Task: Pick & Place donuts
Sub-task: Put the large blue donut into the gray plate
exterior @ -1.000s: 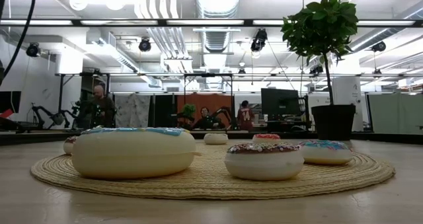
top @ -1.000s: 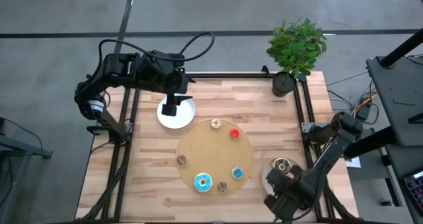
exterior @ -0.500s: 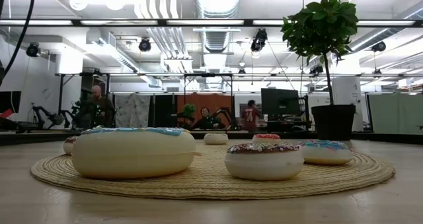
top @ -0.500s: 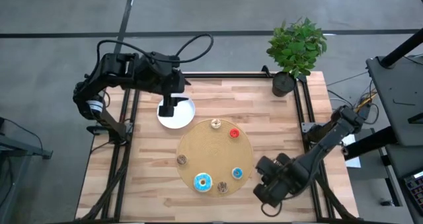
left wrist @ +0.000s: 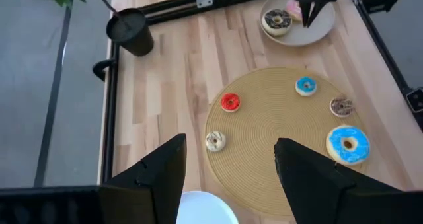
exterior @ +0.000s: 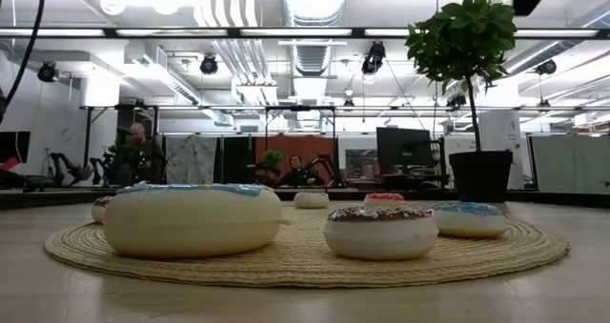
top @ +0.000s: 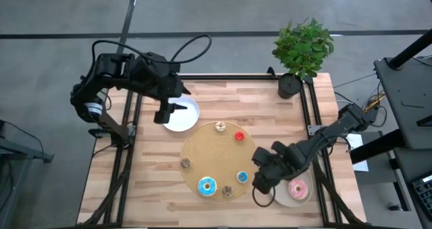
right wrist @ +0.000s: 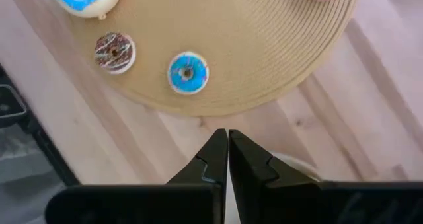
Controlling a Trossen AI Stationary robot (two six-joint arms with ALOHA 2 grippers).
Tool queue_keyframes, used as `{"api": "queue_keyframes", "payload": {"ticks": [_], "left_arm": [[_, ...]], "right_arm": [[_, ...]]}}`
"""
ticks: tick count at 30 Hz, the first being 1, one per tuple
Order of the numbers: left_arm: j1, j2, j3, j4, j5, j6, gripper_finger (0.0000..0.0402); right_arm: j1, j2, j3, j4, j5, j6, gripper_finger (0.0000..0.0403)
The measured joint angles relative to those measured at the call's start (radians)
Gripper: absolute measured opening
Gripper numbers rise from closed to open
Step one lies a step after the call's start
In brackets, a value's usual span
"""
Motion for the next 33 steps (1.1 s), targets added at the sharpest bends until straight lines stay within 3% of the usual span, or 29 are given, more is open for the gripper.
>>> {"api": "queue_keyframes", "payload": {"ticks": [10,14,20,28,33], "left_arm": [[0.000,-0.007,-0.003,0.005,0.050,-0.040,0.0202],[-0.009,-0.007,-0.030,0.007,0.118,-0.039,0.0202],[-0.022,-0.020,-0.105,0.023,0.119,-0.045,0.0202],[-0.020,-0.195,-0.357,0.338,0.116,-0.065,0.0200],[-0.020,-0.299,-0.520,0.510,0.081,-0.087,0.0199]], "right_arm": [[-0.087,-0.017,-0.002,0.001,-0.004,-0.129,0.0008],[-0.105,-0.043,-0.011,0.003,-0.004,-0.166,0.0008],[-0.133,-0.095,-0.048,0.007,-0.004,-0.190,0.0008],[-0.154,-0.132,-0.053,0.107,-0.004,-0.315,0.0008],[-0.169,-0.130,-0.053,0.228,-0.028,-0.484,0.0008]]}}
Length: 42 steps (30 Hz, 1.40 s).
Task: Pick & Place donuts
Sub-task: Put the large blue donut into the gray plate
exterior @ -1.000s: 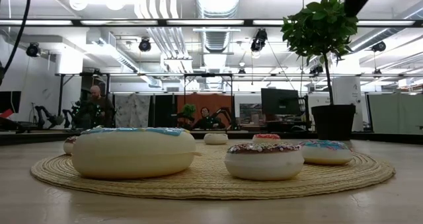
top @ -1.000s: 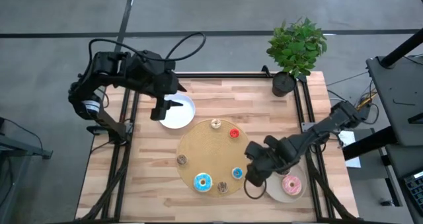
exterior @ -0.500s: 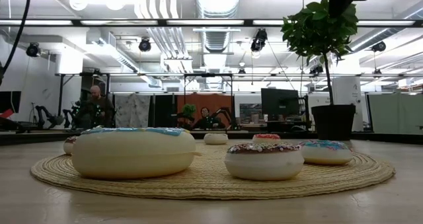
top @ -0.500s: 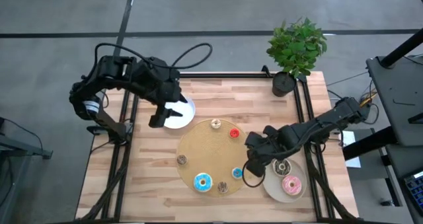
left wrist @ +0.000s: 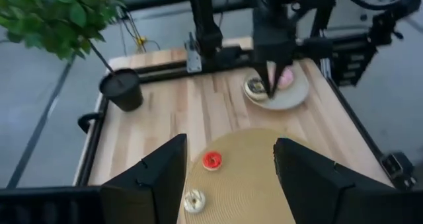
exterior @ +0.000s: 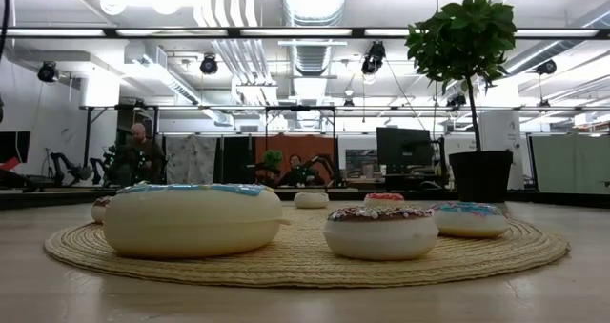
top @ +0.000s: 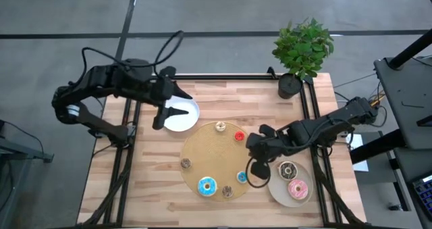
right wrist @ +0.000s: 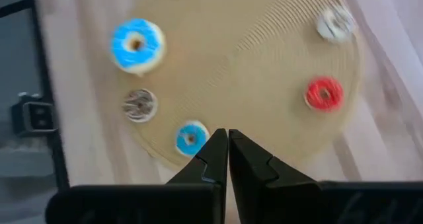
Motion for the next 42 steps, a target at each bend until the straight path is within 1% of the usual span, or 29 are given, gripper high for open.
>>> {"api": "queue_keyframes", "payload": {"ticks": [4,6,8,10,13,17,20,24,36,42], "left_arm": [[0.000,-0.056,-0.071,0.052,-0.011,-0.013,0.0199],[0.000,-0.072,-0.091,0.053,-0.017,-0.014,0.0199],[0.000,-0.084,-0.105,0.049,-0.017,-0.027,0.0199],[0.000,-0.097,-0.113,0.046,-0.021,-0.046,0.0199],[0.000,-0.119,-0.118,0.038,-0.025,-0.055,0.0199],[0.000,-0.133,-0.118,0.025,-0.049,-0.052,0.0199],[0.000,-0.143,-0.118,0.025,-0.075,-0.032,0.0199],[0.000,-0.154,-0.118,0.025,-0.088,-0.021,0.0199],[0.000,-0.160,-0.118,0.020,-0.087,0.033,0.0199],[0.000,-0.162,-0.118,-0.007,-0.087,0.058,0.0199]], "right_arm": [[-0.022,0.004,0.000,0.123,-0.083,-0.177,0.0008],[-0.033,0.006,0.000,0.167,-0.103,-0.243,0.0008],[-0.046,0.006,0.000,0.201,-0.114,-0.289,0.0008],[-0.058,0.006,0.000,0.221,-0.116,-0.297,0.0008],[-0.075,0.006,0.000,0.225,-0.122,-0.280,0.0008],[-0.086,0.021,0.001,0.245,-0.201,-0.256,0.0008],[-0.085,0.064,0.017,0.266,-0.245,-0.229,0.0008],[-0.086,0.134,0.080,0.272,-0.296,-0.167,0.0008],[-0.075,0.292,0.260,0.263,-0.298,0.018,0.0008],[-0.058,0.419,0.357,0.259,-0.298,0.030,0.0008]]}}
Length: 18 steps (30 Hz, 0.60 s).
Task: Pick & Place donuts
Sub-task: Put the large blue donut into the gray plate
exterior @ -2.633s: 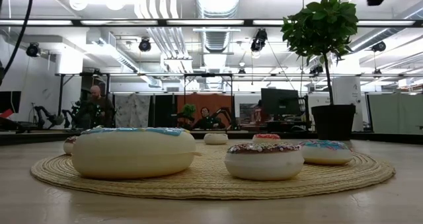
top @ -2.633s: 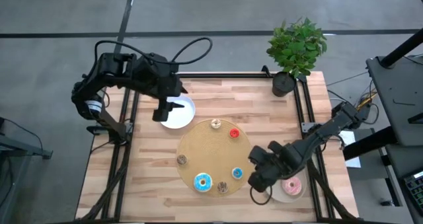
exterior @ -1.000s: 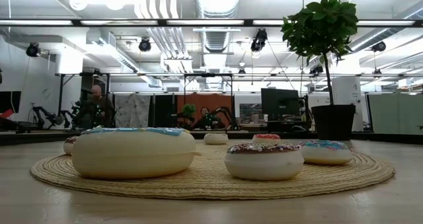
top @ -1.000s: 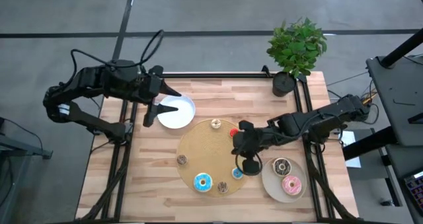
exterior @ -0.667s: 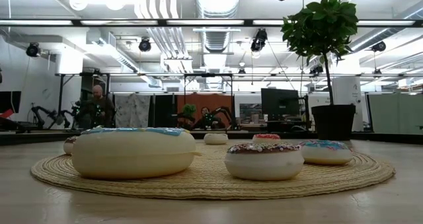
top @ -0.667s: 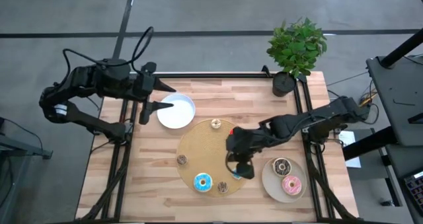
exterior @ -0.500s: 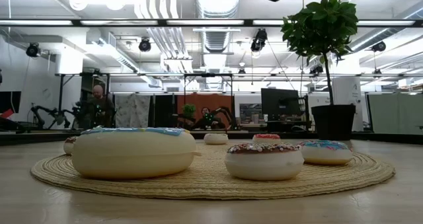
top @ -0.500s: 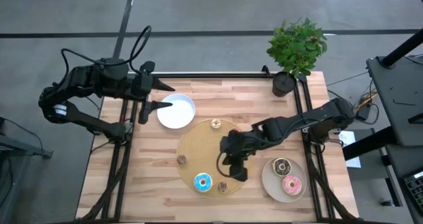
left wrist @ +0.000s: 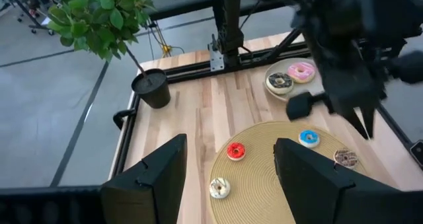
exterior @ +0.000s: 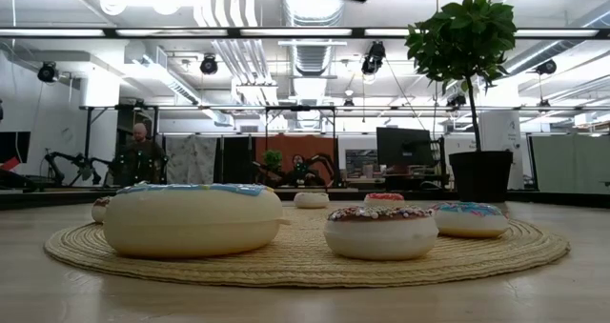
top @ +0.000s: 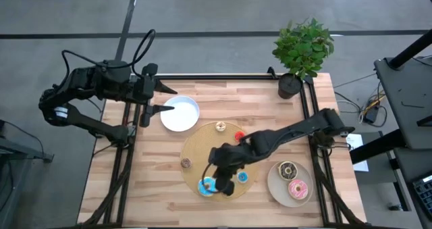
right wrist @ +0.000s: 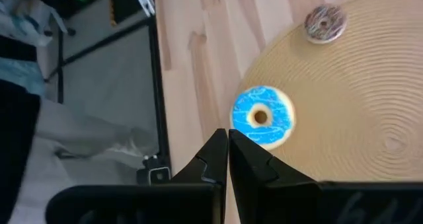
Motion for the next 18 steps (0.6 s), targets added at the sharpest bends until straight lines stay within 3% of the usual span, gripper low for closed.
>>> {"api": "queue_keyframes", "payload": {"ticks": [10,18], "left_arm": [[0.000,0.000,0.000,-0.015,0.000,0.000,0.0199],[0.000,0.012,0.000,-0.014,0.000,0.007,0.0199]], "right_arm": [[-0.006,0.197,0.173,-0.209,0.003,-0.049,0.0008],[-0.008,0.307,0.249,-0.220,0.001,-0.025,0.0022]]}}
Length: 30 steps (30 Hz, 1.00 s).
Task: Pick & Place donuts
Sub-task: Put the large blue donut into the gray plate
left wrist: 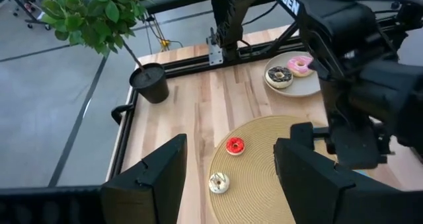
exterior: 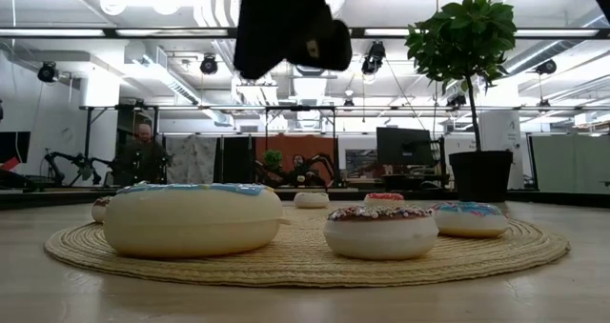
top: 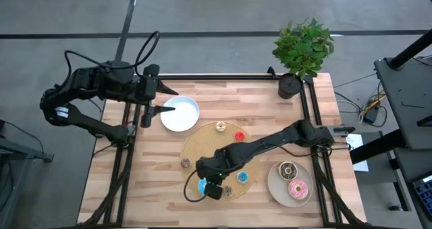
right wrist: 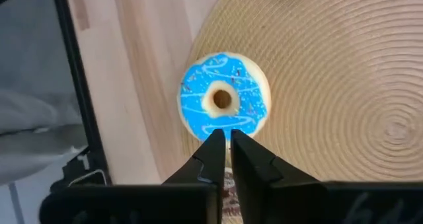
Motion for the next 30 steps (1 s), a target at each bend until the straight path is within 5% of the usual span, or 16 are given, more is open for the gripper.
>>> {"api": "queue_keyframes", "payload": {"ticks": [18,30], "left_arm": [[0.000,0.004,-0.034,-0.008,-0.023,0.068,0.0199],[0.000,0.003,-0.034,-0.004,-0.023,0.092,0.0199]], "right_arm": [[-0.008,0.080,0.053,-0.049,0.010,0.351,0.0187],[-0.006,0.131,0.052,-0.050,0.007,0.438,0.0198]]}}
